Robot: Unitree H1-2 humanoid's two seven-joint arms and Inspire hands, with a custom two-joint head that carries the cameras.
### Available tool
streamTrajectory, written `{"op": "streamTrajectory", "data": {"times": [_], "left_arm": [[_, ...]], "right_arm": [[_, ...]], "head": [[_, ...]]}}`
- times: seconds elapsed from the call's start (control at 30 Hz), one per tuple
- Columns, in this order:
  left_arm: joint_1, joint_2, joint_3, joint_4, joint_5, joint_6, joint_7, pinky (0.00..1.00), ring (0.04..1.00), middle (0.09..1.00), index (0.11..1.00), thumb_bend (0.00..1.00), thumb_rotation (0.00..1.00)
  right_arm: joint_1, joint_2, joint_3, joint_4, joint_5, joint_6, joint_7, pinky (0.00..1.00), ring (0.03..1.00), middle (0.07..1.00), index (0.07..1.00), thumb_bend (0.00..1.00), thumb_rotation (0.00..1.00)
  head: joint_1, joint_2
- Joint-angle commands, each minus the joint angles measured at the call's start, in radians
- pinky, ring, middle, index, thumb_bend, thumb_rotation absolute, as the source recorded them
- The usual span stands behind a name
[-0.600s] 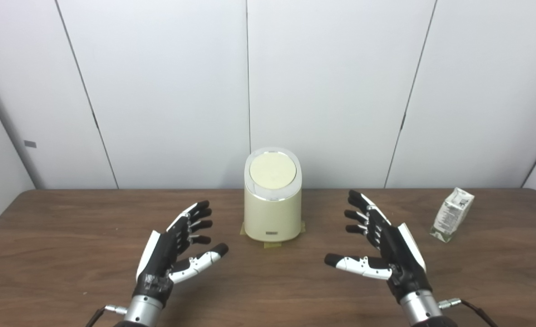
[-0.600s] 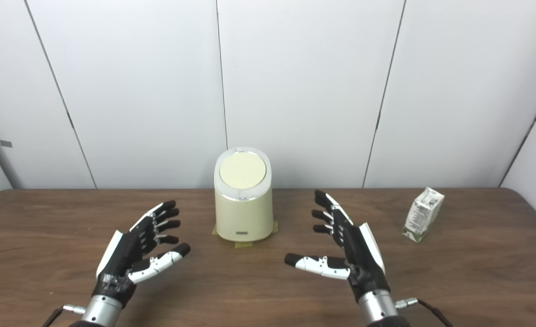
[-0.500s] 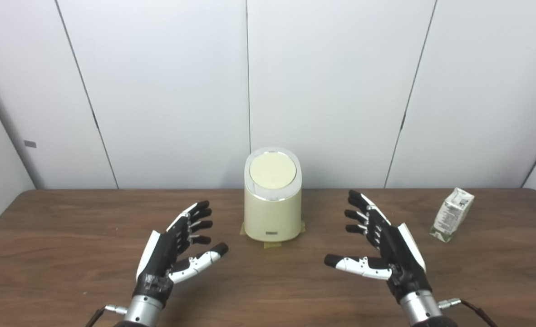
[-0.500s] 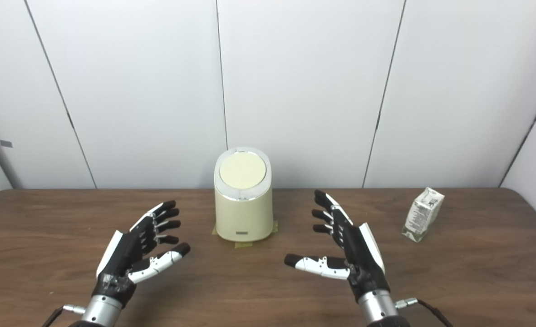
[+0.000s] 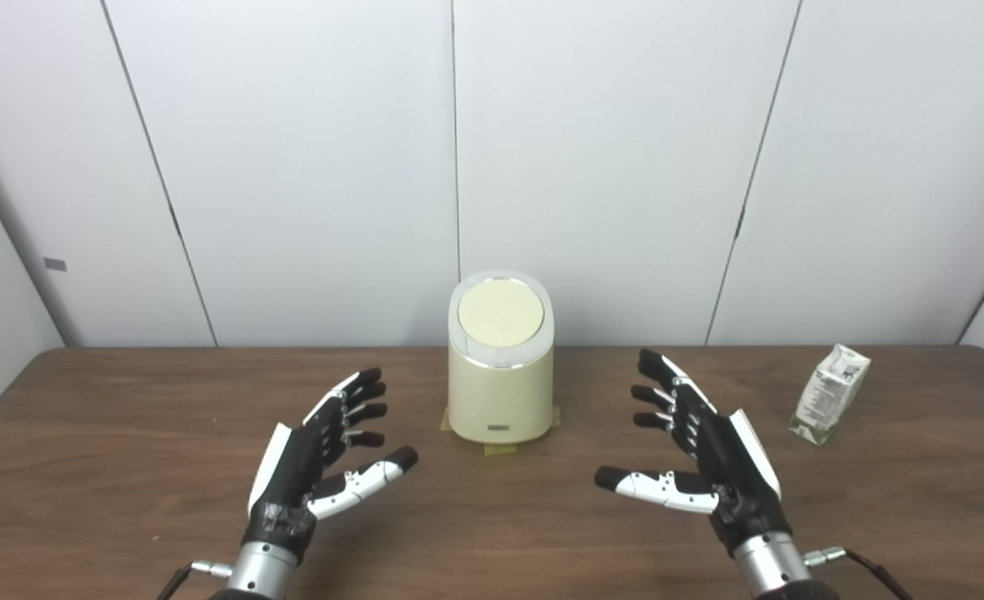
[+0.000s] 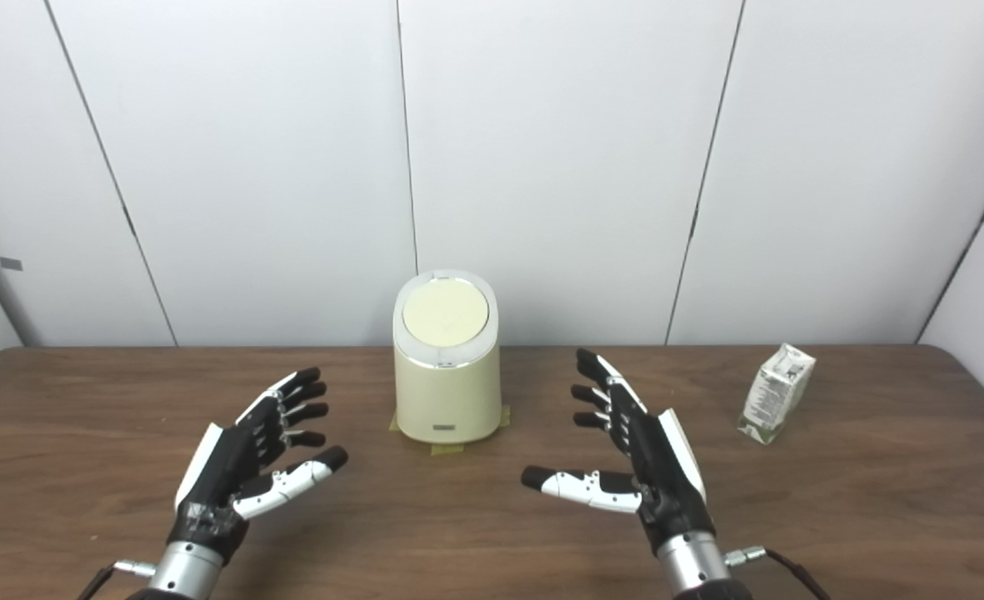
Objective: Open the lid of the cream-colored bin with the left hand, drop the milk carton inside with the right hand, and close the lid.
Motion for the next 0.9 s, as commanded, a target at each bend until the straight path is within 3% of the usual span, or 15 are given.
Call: {"op": "streamTrajectory", "data": {"times": [0.0,0.1,0.33,0.57,0.73,0.87], "left_arm": [[-0.065,-0.02,0.011,-0.021,0.044,-0.003,0.057,0.77,0.834,0.868,0.903,0.94,0.34],[-0.13,-0.033,0.018,-0.019,0.084,0.056,0.089,0.89,0.903,0.917,0.957,0.99,0.38],[-0.334,0.005,-0.019,0.043,0.21,0.176,0.106,0.92,0.998,0.997,1.0,0.99,0.29],[-0.497,0.004,-0.056,0.123,0.338,0.301,0.151,0.93,1.0,0.999,1.0,1.0,0.38],[-0.587,0.008,-0.091,0.196,0.393,0.342,0.157,0.84,1.0,1.0,1.0,1.0,0.4],[-0.655,0.025,-0.136,0.26,0.451,0.367,0.152,0.87,1.0,1.0,1.0,1.0,0.4]], "right_arm": [[-0.043,-0.001,0.001,-0.011,0.003,-0.02,0.0,0.76,0.845,0.912,0.906,0.81,0.24],[-0.049,-0.005,0.003,0.007,0.001,-0.031,0.0,0.75,0.845,0.91,0.906,0.82,0.24],[-0.06,0.0,0.003,0.031,0.003,-0.044,-0.007,0.74,0.845,0.913,0.906,0.82,0.24],[-0.066,0.008,0.004,0.036,0.002,-0.053,-0.013,0.74,0.849,0.913,0.908,0.81,0.24],[-0.067,0.014,0.003,0.032,0.003,-0.046,-0.016,0.74,0.849,0.914,0.907,0.8,0.24],[-0.066,0.02,0.008,0.018,-0.013,-0.036,-0.02,0.72,0.837,0.909,0.905,0.8,0.24]], "head": [[0.007,-0.002],[0.013,-0.007],[0.022,-0.017],[0.022,-0.023],[0.022,-0.025],[0.016,-0.023]]}}
